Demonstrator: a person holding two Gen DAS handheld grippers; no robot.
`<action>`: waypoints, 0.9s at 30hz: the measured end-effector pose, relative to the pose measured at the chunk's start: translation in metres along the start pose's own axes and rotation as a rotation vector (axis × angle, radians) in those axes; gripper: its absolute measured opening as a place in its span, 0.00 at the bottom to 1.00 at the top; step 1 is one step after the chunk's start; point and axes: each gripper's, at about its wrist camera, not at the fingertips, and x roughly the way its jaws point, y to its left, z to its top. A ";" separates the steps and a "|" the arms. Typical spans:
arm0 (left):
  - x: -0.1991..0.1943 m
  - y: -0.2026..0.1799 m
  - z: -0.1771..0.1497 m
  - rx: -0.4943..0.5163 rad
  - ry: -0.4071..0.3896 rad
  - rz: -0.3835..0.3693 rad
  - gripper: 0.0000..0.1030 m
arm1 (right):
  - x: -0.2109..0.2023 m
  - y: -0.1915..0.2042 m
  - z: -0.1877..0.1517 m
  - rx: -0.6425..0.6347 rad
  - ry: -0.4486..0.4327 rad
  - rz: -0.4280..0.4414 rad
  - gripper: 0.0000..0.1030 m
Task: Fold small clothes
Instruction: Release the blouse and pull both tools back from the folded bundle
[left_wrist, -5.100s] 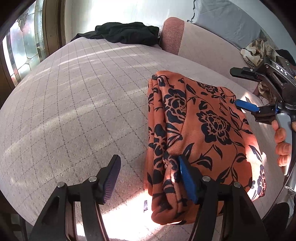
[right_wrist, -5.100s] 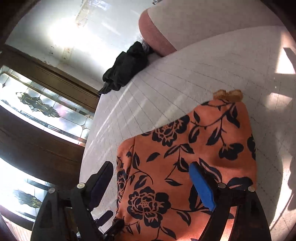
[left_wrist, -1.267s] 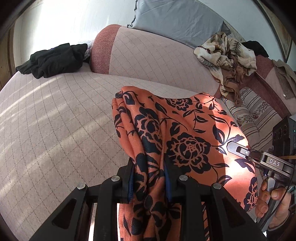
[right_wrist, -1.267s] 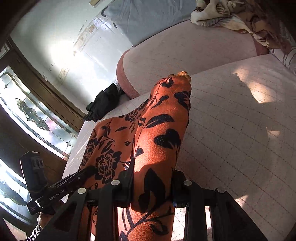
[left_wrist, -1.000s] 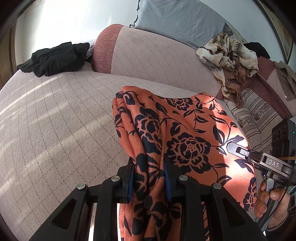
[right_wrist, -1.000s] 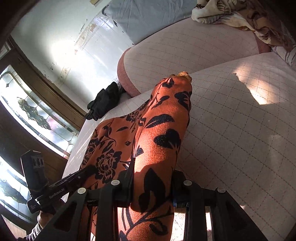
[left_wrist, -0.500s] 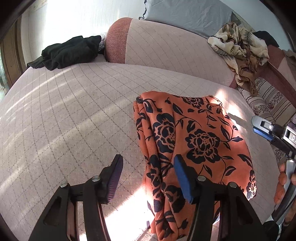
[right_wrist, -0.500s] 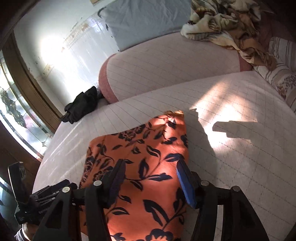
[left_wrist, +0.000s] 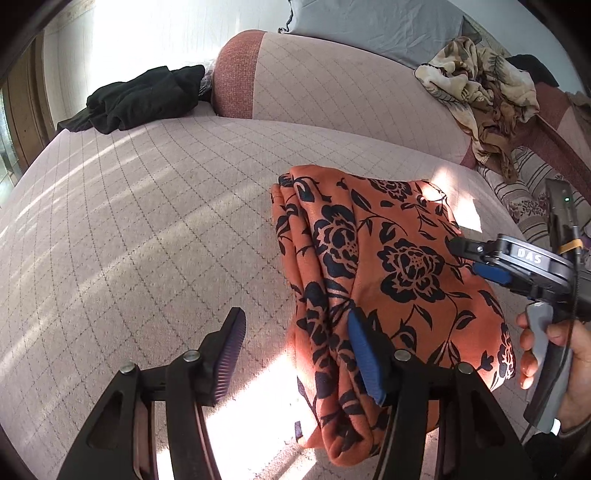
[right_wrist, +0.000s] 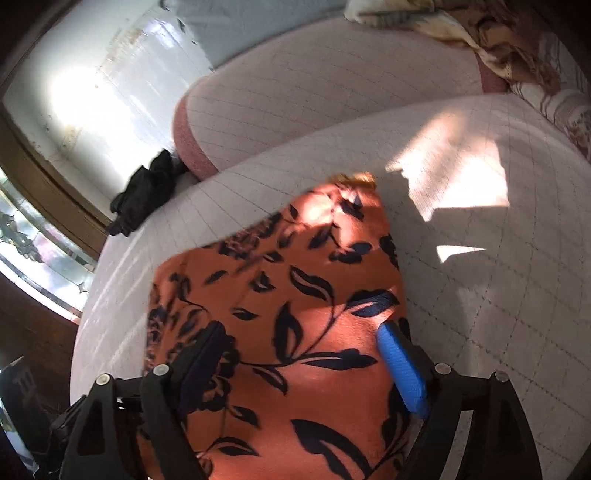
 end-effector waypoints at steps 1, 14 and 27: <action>-0.005 0.000 -0.001 0.006 -0.006 0.002 0.58 | -0.002 -0.005 -0.002 0.023 -0.002 -0.012 0.84; -0.081 -0.026 -0.041 0.001 -0.155 0.124 0.87 | -0.119 0.033 -0.097 -0.179 -0.131 -0.079 0.85; -0.133 -0.041 -0.076 0.010 -0.170 0.196 0.90 | -0.161 0.060 -0.161 -0.254 -0.182 -0.252 0.99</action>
